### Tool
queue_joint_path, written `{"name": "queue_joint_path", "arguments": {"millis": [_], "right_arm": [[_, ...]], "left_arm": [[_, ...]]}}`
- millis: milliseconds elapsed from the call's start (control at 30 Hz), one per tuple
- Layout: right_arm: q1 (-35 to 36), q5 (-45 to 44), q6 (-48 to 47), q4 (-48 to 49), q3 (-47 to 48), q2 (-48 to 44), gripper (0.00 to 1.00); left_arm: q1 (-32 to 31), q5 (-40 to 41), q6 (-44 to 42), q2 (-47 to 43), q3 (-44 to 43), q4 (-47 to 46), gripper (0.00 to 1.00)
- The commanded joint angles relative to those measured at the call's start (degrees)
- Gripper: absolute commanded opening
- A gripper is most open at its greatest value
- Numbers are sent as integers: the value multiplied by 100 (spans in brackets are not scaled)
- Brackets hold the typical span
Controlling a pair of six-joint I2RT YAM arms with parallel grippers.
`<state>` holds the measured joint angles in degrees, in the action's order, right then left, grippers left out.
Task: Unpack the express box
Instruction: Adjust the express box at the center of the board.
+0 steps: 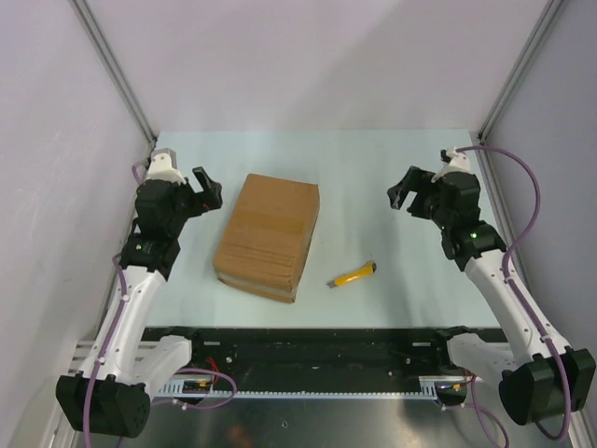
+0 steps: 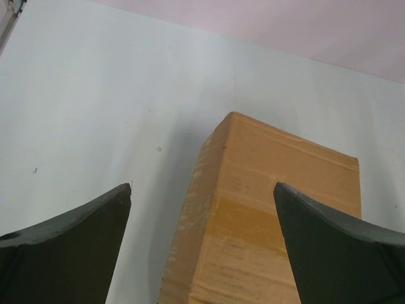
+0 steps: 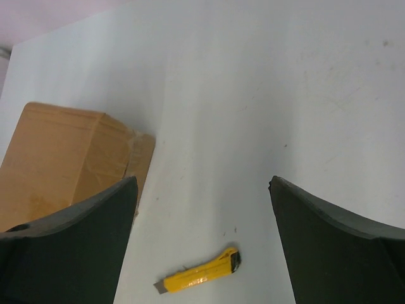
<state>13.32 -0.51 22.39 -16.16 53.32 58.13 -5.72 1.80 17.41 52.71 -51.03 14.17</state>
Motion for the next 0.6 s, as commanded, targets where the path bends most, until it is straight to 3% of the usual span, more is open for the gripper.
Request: {"name": "queue_joint_path", "arguments": {"millis": [0, 100, 233, 400, 567], "right_arm": [[327, 492, 248, -9, 144, 172, 89], [732, -193, 336, -220, 152, 373, 85], [1197, -107, 503, -335, 135, 734, 82], [1954, -441, 520, -151, 82, 1077, 86], [2437, -257, 609, 209, 21, 1551, 90]], "left_arm": [[9, 66, 149, -77, 163, -117, 100], [9, -362, 184, -50, 242, -90, 100], [-209, -996, 263, 11, 496, -90, 100], [-1097, -340, 253, 73, 866, -20, 100], [-1151, 301, 456, 222, 1007, -2, 100]]}}
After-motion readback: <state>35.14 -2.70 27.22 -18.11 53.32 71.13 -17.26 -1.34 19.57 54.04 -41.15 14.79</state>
